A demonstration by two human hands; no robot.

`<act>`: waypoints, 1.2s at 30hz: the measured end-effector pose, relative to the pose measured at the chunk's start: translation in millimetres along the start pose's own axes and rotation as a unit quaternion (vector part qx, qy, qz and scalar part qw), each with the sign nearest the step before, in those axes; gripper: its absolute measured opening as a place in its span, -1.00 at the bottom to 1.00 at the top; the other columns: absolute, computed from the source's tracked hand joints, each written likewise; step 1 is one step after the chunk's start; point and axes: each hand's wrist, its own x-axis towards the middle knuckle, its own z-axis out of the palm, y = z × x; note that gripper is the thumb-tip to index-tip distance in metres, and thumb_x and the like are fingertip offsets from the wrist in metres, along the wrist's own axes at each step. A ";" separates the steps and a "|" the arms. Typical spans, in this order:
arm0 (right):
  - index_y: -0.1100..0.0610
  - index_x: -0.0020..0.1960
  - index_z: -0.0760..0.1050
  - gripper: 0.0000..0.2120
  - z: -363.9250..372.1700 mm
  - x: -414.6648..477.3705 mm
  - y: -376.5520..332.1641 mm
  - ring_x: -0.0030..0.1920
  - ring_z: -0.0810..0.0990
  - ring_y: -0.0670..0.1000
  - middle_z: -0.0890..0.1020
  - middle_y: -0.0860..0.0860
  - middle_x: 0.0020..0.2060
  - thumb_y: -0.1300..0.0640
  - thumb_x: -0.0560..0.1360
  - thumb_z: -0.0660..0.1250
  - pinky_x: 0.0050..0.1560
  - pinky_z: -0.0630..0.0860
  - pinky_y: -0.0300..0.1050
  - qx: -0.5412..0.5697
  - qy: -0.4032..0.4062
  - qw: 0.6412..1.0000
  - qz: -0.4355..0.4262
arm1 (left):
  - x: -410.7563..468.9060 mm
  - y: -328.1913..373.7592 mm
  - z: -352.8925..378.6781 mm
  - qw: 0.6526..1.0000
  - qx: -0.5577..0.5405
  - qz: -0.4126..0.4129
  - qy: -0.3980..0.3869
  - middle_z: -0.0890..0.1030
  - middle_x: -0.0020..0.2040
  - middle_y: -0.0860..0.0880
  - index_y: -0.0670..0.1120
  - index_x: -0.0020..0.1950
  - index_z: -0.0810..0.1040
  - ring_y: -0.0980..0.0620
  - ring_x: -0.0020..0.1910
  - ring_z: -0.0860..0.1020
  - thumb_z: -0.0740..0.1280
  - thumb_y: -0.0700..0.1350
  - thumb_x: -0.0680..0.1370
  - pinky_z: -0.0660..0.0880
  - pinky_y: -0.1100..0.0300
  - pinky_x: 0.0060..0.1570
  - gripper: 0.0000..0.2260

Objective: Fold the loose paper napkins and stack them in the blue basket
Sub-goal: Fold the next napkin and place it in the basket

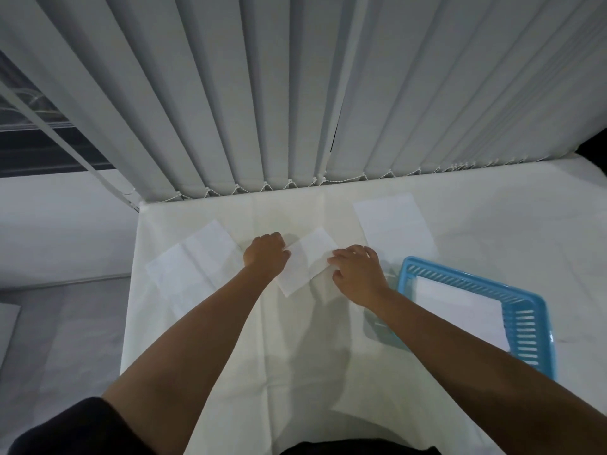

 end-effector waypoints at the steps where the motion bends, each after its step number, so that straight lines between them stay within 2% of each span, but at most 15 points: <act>1: -0.07 0.35 0.43 -0.61 0.1 -1.8 -1.2 0.40 0.27 0.02 0.40 -0.13 0.40 0.07 0.55 0.11 0.44 0.04 0.02 0.013 0.003 1.000 0.004 | 0.8 1.2 -1.2 1.000 -0.003 -0.006 -0.013 0.60 0.14 -0.04 -0.03 0.14 0.54 -0.07 0.19 0.51 0.28 -0.01 0.54 0.46 0.11 0.00 -0.79; 5: -0.05 0.25 0.52 -0.67 -0.2 -10.7 -6.9 0.26 0.40 0.03 0.53 -0.11 0.25 0.10 0.54 0.14 0.24 0.23 -0.06 0.067 0.035 0.997 0.025 | -2.2 2.9 -3.6 0.999 -0.032 -0.017 -0.028 0.61 0.06 -0.01 0.00 -0.01 0.54 -0.04 0.10 0.54 0.30 -0.05 0.53 0.39 0.17 -0.13 -0.92; 7: 0.01 0.07 0.58 -0.76 -4.6 -17.3 -13.1 0.07 0.50 0.04 0.62 -0.06 0.03 0.08 0.54 0.16 0.06 0.34 -0.07 0.125 0.069 0.987 0.071 | -6.9 6.1 -5.4 0.997 -0.075 -0.017 -0.011 0.60 0.01 0.00 -0.03 -0.02 0.53 -0.04 0.04 0.55 0.29 -0.05 0.54 0.39 0.17 -0.15 -0.92; 9: 0.09 -0.21 0.53 -0.76 -11.1 -24.1 -22.2 -0.15 0.53 0.05 0.59 -0.02 -0.25 0.03 0.55 0.18 -0.17 0.39 -0.10 0.239 0.062 0.960 0.134 | -12.3 11.9 -8.5 0.988 -0.155 -0.017 0.006 0.59 -0.06 0.00 -0.06 -0.06 0.53 -0.05 -0.02 0.56 0.32 -0.06 0.53 0.39 0.17 -0.15 -0.91; 10: 0.11 -0.29 0.48 -0.71 -14.1 -26.8 -27.2 -0.22 0.52 0.05 0.56 0.00 -0.33 0.01 0.54 0.20 -0.25 0.38 -0.11 0.304 0.045 0.937 0.164 | -15.2 15.8 -10.5 0.979 -0.203 -0.020 0.013 0.58 -0.08 0.00 -0.07 -0.07 0.54 -0.04 -0.06 0.55 0.35 -0.06 0.51 0.38 0.19 -0.15 -0.91; 12: 0.13 -0.31 0.55 -0.68 -20.8 -32.4 -37.8 -0.27 0.53 0.03 0.62 0.04 -0.32 -0.03 0.51 0.25 -0.23 0.42 -0.10 0.436 0.014 0.872 0.221 | -21.5 25.0 -14.1 0.950 -0.308 -0.036 0.023 0.57 -0.12 -0.01 -0.09 -0.08 0.55 -0.03 -0.14 0.52 0.39 -0.07 0.49 0.40 0.18 -0.13 -0.89; 15: 0.14 -0.15 0.66 -0.68 -26.0 -38.3 -48.1 -0.27 0.50 -0.03 0.66 -0.03 -0.27 -0.10 0.51 0.30 -0.21 0.43 -0.18 0.601 -0.054 0.741 0.295 | -36.3 36.0 -16.8 0.880 -0.471 -0.065 0.013 0.58 -0.15 -0.08 -0.09 -0.14 0.51 -0.04 -0.22 0.51 0.41 -0.12 0.49 0.48 0.10 -0.12 -0.90; 17: 0.11 -0.06 0.67 -0.65 -25.5 -40.7 -52.7 -0.22 0.51 -0.03 0.66 -0.05 -0.22 -0.16 0.48 0.33 -0.16 0.43 -0.19 0.662 -0.096 0.678 0.307 | -47.1 39.8 -15.4 0.827 -0.556 -0.084 0.004 0.56 -0.19 -0.08 -0.09 -0.14 0.50 -0.03 -0.23 0.51 0.40 -0.15 0.50 0.49 0.16 -0.16 -0.91; 20: 0.08 -0.05 0.66 -0.67 -23.3 -44.6 -59.1 -0.13 0.53 -0.02 0.65 -0.06 -0.16 -0.18 0.43 0.40 -0.04 0.43 -0.16 0.736 -0.113 0.604 0.284 | -60.2 42.2 -9.4 0.786 -0.608 -0.105 0.024 0.53 -0.21 -0.05 -0.09 -0.09 0.49 0.03 -0.25 0.48 0.39 -0.15 0.51 0.49 0.21 -0.15 -0.91; 24: 0.05 -0.05 0.62 -0.71 -24.7 -50.8 -65.3 -0.07 0.56 -0.02 0.65 -0.06 -0.14 -0.16 0.43 0.41 0.00 0.44 -0.15 0.796 -0.093 0.536 0.265 | -72.9 39.7 2.3 0.764 -0.627 -0.134 0.070 0.63 -0.05 -0.09 -0.03 -0.09 0.52 -0.01 -0.10 0.57 0.39 -0.10 0.50 0.54 0.11 0.05 -0.93; 26: 0.05 -0.02 0.61 -0.76 -25.4 -52.1 -64.5 -0.06 0.57 -0.03 0.65 -0.07 -0.15 -0.10 0.44 0.42 -0.02 0.45 -0.16 0.798 -0.075 0.534 0.270 | -78.8 39.2 7.0 0.751 -0.642 -0.138 0.064 0.64 0.00 -0.09 -0.04 -0.05 0.53 -0.02 -0.04 0.59 0.39 -0.10 0.50 0.56 0.11 0.07 -0.92; 28: 0.07 0.01 0.59 -0.82 -27.4 -53.5 -62.3 -0.07 0.58 -0.04 0.65 -0.05 -0.13 0.01 0.46 0.42 -0.05 0.45 -0.17 0.785 -0.057 0.550 0.278 | -84.5 39.5 8.9 0.734 -0.665 -0.135 0.041 0.63 0.01 -0.10 -0.10 0.04 0.53 -0.03 -0.02 0.59 0.39 -0.14 0.51 0.54 0.14 0.06 -0.87; 31: 0.10 -0.02 0.59 -0.87 -31.9 -58.0 -57.8 -0.10 0.57 -0.04 0.65 -0.03 -0.11 0.06 0.48 0.39 -0.05 0.46 -0.18 0.746 -0.028 0.613 0.259 | -89.5 40.4 6.9 0.708 -0.691 -0.145 0.023 0.63 -0.05 -0.08 -0.20 0.14 0.56 0.00 -0.09 0.58 0.38 -0.19 0.51 0.53 0.22 -0.03 -0.78; 34: 0.12 -0.15 0.56 -0.87 -37.8 -65.9 -49.2 -0.13 0.55 -0.03 0.65 -0.03 -0.14 0.05 0.49 0.37 -0.03 0.45 -0.16 0.694 0.012 0.686 0.221 | -92.0 44.8 -0.9 0.690 -0.706 -0.159 0.025 0.65 -0.17 -0.02 -0.14 -0.04 0.62 0.08 -0.19 0.60 0.39 -0.18 0.51 0.51 0.29 -0.11 -0.94; 36: 0.14 -0.21 0.53 -0.82 -41.7 -71.9 -41.2 -0.15 0.54 -0.03 0.63 -0.01 -0.18 0.04 0.48 0.38 -0.02 0.45 -0.16 0.665 0.035 0.719 0.198 | -91.0 50.1 -5.6 0.684 -0.710 -0.166 0.027 0.65 -0.19 0.01 -0.09 -0.12 0.61 0.10 -0.21 0.60 0.41 -0.16 0.50 0.49 0.28 -0.13 -0.99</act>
